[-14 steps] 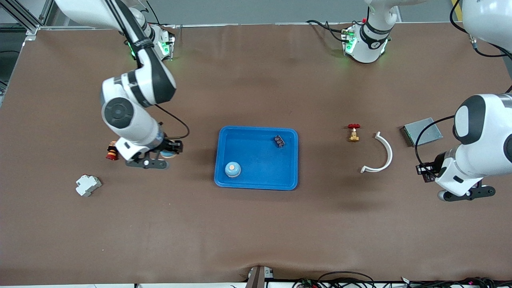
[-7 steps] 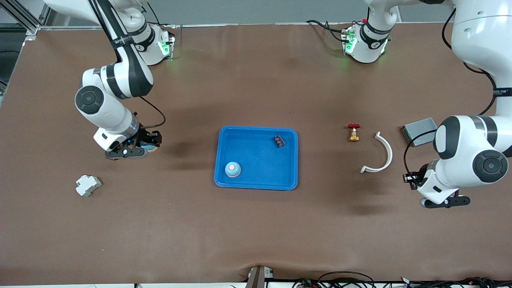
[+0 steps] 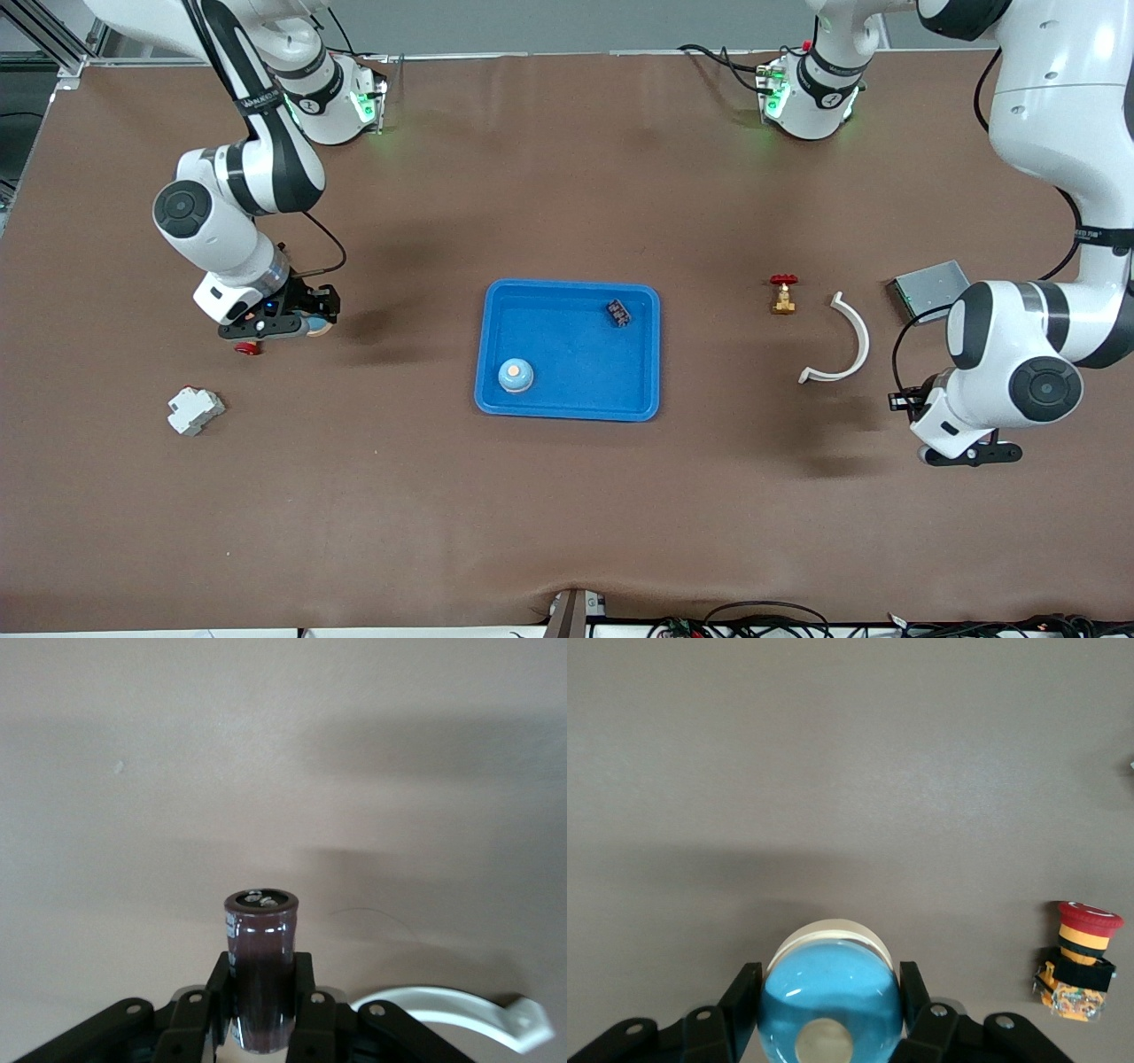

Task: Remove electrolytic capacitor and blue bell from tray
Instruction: 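Carry the bell beside the red buttons while the left gripper carries the capacitor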

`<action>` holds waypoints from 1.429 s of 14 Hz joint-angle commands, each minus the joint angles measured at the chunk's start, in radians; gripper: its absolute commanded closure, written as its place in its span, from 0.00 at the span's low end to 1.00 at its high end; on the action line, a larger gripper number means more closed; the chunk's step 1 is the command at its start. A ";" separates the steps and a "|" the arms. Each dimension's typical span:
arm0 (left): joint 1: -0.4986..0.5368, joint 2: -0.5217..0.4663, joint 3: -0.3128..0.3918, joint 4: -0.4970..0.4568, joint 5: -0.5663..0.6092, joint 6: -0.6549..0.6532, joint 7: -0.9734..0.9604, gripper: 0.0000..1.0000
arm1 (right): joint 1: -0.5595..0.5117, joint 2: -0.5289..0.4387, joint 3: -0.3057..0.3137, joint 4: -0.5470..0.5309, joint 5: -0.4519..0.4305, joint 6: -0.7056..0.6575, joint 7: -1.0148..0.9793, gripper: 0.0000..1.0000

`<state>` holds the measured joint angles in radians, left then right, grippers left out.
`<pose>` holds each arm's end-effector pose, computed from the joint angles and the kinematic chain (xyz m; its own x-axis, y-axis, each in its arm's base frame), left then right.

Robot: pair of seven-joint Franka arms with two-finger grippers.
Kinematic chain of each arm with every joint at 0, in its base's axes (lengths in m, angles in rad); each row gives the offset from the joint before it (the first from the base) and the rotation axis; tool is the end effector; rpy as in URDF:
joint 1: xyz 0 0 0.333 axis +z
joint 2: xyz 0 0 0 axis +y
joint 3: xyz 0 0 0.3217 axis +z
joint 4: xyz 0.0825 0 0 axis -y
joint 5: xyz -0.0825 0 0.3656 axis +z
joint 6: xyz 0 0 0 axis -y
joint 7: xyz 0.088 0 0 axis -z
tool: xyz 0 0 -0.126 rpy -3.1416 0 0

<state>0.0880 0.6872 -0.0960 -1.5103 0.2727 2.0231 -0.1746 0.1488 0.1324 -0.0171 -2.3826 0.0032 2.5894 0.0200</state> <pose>0.6787 0.0241 0.2451 0.9876 0.0561 -0.1465 0.0279 -0.9818 -0.1878 0.4982 0.0659 0.2741 0.9913 0.1087 0.0743 0.1091 -0.9940 -0.0011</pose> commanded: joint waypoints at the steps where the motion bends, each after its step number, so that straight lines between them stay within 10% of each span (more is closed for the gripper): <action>1: 0.032 -0.024 -0.008 -0.103 0.026 0.106 0.036 1.00 | -0.055 -0.013 0.016 -0.055 0.012 0.060 -0.063 1.00; 20: 0.082 -0.140 -0.036 -0.352 0.011 0.223 0.035 1.00 | -0.091 0.179 0.020 -0.046 0.015 0.190 -0.060 1.00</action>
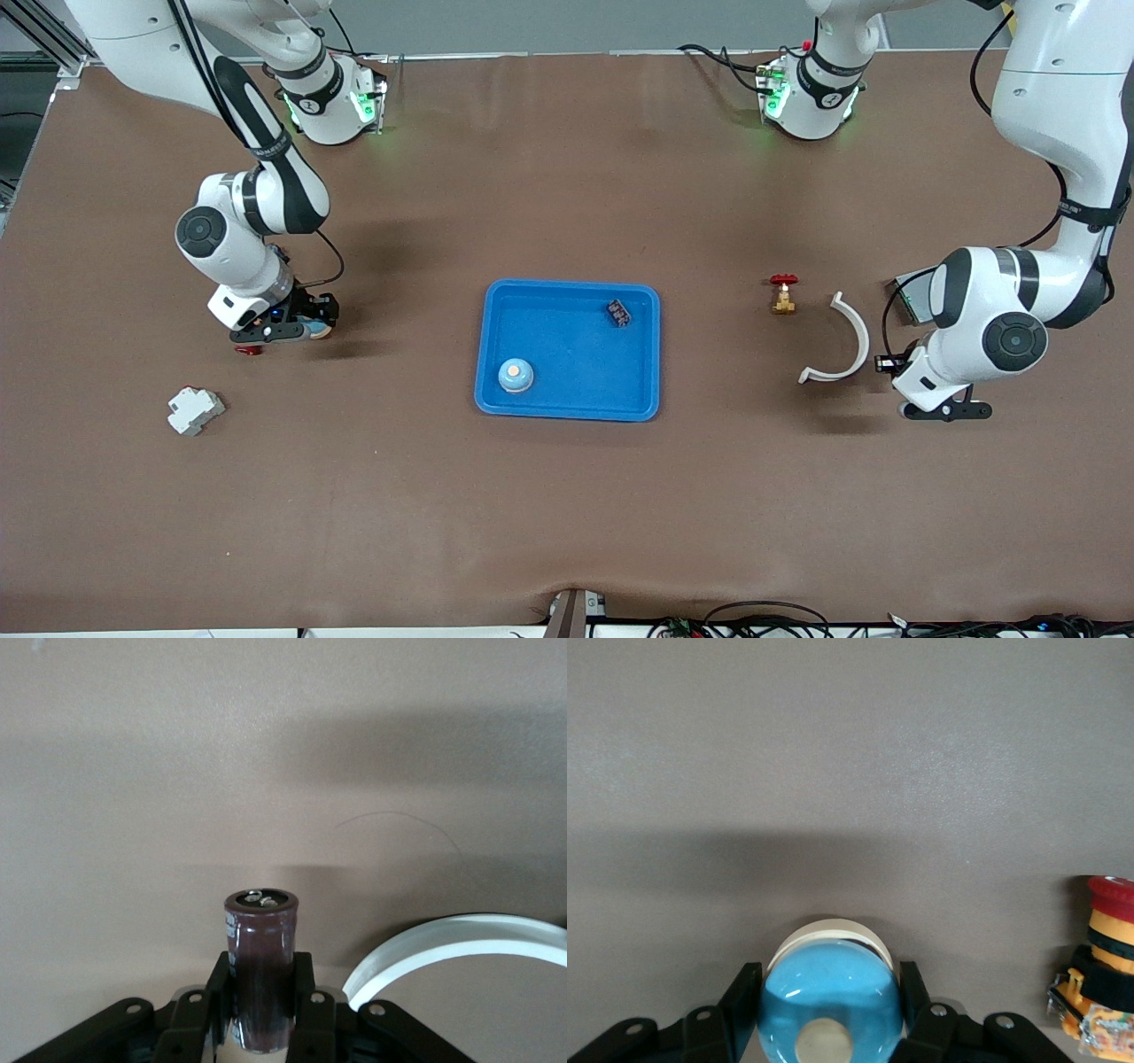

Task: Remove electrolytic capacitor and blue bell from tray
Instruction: 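Carry the bell beside the red buttons while the left gripper carries the capacitor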

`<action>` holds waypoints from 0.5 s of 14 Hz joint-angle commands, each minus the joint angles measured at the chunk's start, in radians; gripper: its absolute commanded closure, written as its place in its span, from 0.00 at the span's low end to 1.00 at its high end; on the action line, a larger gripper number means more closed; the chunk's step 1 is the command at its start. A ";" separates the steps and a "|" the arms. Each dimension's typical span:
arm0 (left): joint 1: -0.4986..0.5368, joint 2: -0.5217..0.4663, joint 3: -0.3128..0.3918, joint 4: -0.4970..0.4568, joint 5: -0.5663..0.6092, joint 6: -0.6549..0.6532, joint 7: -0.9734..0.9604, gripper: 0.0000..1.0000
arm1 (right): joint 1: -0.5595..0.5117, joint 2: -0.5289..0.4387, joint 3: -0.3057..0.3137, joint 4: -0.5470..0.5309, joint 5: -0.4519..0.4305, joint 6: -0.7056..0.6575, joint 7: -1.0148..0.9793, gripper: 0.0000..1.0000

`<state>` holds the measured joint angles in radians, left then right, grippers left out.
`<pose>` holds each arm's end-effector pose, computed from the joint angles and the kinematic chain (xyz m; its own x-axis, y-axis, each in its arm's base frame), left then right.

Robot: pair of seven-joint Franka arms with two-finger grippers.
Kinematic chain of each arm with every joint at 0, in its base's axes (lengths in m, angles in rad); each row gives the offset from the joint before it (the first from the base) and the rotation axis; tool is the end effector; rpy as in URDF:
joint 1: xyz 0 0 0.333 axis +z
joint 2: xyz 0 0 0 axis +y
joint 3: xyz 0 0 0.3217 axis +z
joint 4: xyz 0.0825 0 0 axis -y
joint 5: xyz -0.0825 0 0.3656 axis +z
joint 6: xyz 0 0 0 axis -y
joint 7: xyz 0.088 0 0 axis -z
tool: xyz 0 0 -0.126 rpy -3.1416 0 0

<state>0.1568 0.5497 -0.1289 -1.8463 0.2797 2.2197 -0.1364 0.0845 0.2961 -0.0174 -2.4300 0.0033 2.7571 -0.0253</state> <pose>0.6125 0.0338 0.2150 0.9875 0.0008 -0.1577 -0.0225 -0.9890 -0.1459 0.4866 0.0322 0.1922 0.9955 0.0901 0.0309 0.0900 -0.9959 0.0045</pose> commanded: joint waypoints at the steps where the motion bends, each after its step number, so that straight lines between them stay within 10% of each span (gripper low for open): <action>1: 0.026 0.002 -0.005 -0.016 0.004 0.034 -0.003 1.00 | -0.025 0.020 0.020 0.002 0.015 0.030 -0.015 1.00; 7: 0.037 0.030 -0.003 -0.013 0.004 0.052 -0.003 1.00 | -0.026 0.046 0.020 0.005 0.017 0.062 -0.010 1.00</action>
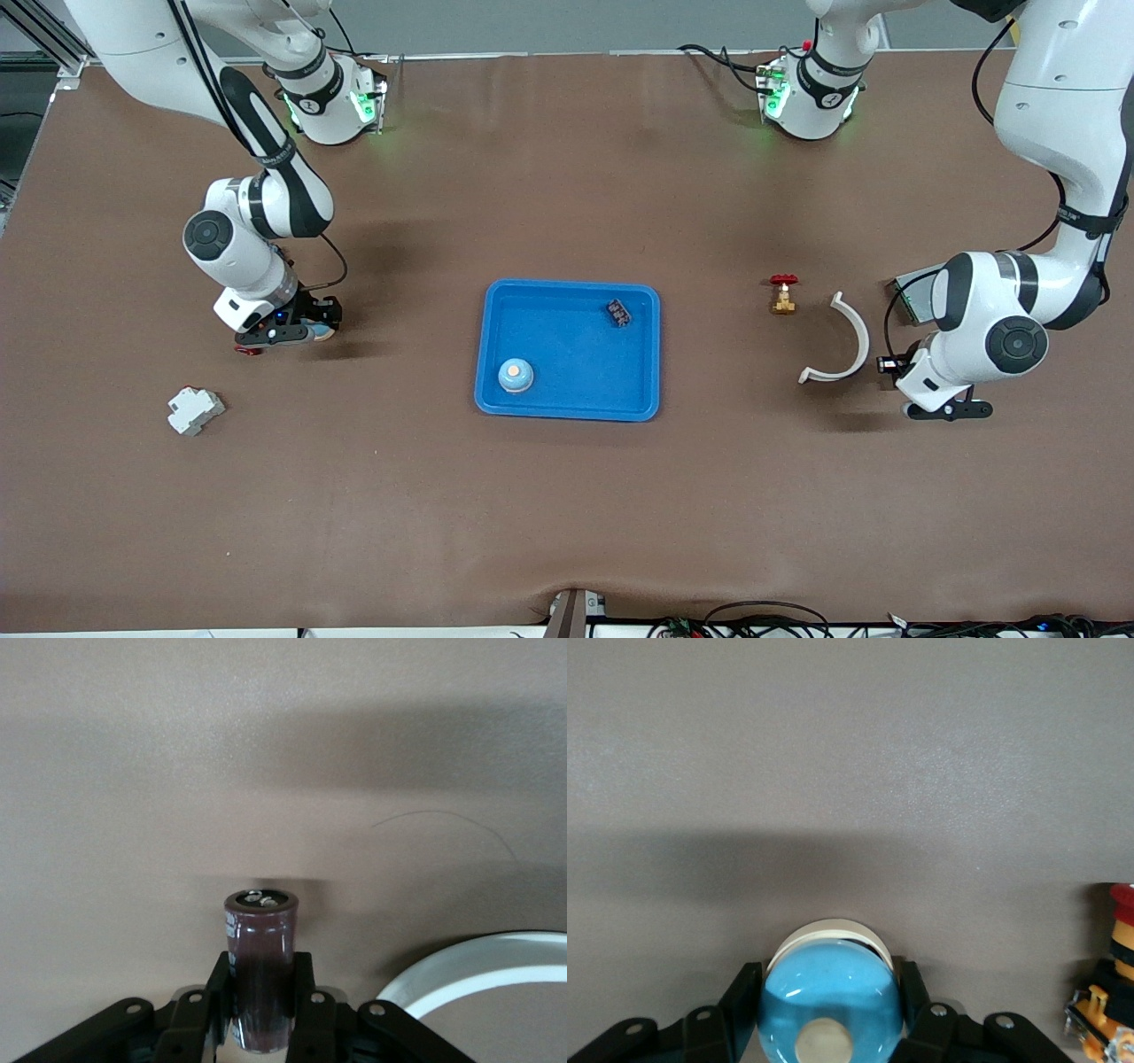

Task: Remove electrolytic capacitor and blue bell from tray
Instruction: 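Lower and release the bell with the right gripper while the left gripper releases capacitor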

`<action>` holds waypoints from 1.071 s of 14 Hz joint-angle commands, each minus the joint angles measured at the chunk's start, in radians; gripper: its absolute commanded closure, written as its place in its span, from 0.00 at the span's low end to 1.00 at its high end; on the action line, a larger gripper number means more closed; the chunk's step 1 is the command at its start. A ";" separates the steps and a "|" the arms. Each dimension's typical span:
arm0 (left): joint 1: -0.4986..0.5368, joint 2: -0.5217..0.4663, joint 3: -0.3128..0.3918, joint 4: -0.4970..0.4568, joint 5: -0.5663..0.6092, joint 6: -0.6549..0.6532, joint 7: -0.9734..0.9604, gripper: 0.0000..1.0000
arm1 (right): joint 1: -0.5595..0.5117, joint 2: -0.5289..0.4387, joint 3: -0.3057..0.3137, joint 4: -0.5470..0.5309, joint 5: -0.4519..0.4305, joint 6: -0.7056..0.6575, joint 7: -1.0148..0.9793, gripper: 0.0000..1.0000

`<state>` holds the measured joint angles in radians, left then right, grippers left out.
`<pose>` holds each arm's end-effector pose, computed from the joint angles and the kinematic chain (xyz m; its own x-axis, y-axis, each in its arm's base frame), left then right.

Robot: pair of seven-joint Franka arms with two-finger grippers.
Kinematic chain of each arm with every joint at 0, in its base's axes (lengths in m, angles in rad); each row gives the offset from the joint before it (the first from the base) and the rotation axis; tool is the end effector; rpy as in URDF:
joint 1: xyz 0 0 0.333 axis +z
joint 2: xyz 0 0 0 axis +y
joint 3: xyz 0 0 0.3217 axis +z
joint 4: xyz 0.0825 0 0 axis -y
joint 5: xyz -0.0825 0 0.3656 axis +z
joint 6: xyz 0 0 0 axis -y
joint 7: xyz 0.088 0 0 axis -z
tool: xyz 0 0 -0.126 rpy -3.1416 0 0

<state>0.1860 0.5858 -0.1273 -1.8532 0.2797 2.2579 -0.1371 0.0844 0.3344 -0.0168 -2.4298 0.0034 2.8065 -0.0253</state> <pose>0.6094 0.0504 0.1928 0.9863 0.0250 -0.1628 0.0029 -0.9909 -0.1348 0.4871 0.0324 0.1782 0.9950 0.0907 0.0422 0.0905 -0.9959 0.0053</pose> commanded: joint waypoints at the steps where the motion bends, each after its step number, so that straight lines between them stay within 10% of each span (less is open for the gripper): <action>1: 0.007 0.006 -0.005 -0.003 0.009 0.014 -0.002 1.00 | -0.026 0.009 0.020 0.005 0.017 0.011 -0.010 0.49; 2: 0.007 0.009 -0.005 -0.003 0.009 0.025 -0.002 1.00 | -0.028 0.009 0.021 0.005 0.017 0.013 -0.009 0.00; 7: 0.009 0.020 -0.005 -0.003 0.009 0.040 -0.002 0.89 | -0.028 0.003 0.023 0.006 0.017 0.008 -0.004 0.00; 11: 0.009 0.013 -0.005 -0.001 0.009 0.032 0.010 0.02 | -0.022 -0.017 0.026 0.023 0.018 -0.013 -0.007 0.00; 15: 0.007 -0.030 -0.006 0.014 0.009 0.005 0.010 0.00 | -0.018 -0.058 0.049 0.080 0.018 -0.160 0.034 0.00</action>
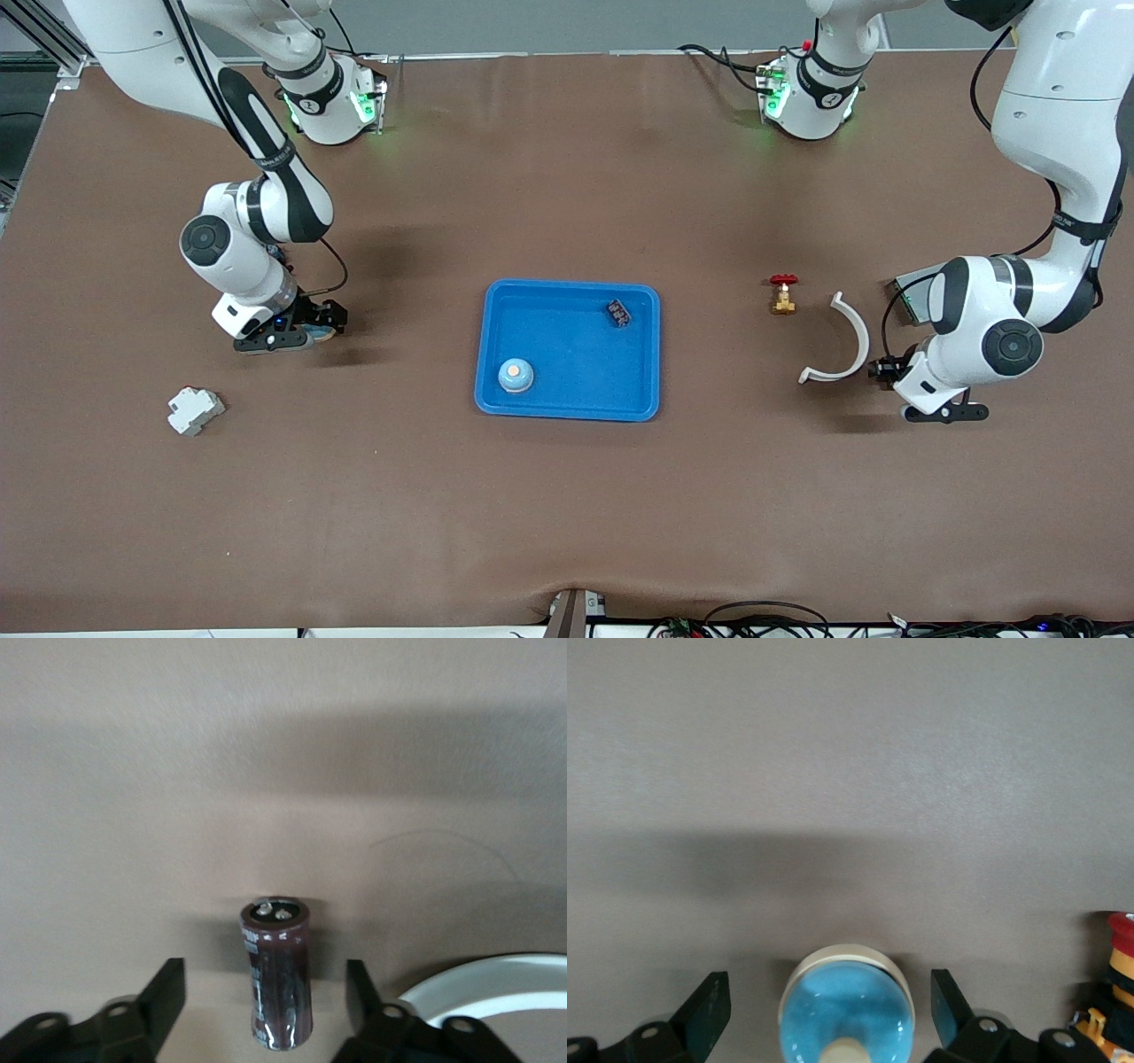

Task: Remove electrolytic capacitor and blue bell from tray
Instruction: 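Lower and release the bell with the right gripper while the left gripper releases capacitor, then move the right gripper to the second bell while the left gripper reaches capacitor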

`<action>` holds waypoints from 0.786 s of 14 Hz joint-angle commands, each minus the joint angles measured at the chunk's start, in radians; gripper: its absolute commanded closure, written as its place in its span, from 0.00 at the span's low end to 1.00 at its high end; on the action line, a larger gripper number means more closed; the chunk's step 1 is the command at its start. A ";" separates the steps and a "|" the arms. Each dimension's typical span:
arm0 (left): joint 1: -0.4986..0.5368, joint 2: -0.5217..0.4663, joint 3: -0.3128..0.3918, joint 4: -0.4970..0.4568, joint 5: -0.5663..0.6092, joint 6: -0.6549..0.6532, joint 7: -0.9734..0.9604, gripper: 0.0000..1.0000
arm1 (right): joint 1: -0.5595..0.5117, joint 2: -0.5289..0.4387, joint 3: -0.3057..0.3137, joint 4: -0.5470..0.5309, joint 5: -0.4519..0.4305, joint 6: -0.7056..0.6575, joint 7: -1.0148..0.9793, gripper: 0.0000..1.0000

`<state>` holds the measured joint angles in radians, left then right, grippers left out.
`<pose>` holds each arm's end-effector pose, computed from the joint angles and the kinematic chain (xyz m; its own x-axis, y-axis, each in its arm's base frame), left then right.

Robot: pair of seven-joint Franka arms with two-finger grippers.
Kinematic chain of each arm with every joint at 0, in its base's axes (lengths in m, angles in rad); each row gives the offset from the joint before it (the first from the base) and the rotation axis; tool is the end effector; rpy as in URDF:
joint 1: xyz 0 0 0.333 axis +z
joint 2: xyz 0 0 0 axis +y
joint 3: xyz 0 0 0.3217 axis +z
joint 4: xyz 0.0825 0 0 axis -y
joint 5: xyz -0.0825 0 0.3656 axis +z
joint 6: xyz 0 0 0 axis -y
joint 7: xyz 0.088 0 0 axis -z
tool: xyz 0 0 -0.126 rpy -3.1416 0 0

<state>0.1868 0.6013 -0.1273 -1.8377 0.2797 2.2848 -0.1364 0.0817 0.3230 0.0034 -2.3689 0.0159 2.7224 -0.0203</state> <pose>0.6164 0.0506 0.1908 0.9904 0.0225 -0.1366 0.0046 -0.9916 -0.1295 0.5036 0.0426 0.1952 0.9954 0.0905 0.0306 0.0908 -0.9958 -0.0074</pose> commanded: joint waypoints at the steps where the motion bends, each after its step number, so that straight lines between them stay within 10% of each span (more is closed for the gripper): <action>1: 0.007 -0.061 -0.008 0.017 0.004 -0.072 0.012 0.00 | -0.005 -0.056 0.035 0.032 0.006 -0.108 0.067 0.00; 11: -0.004 -0.118 -0.165 0.394 -0.143 -0.579 -0.130 0.00 | 0.226 -0.047 0.073 0.285 0.004 -0.349 0.523 0.00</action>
<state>0.1802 0.4955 -0.2616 -1.4923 0.1742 1.7628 -0.2092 0.2608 0.2667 0.0800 -2.1586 0.0168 2.4338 0.4134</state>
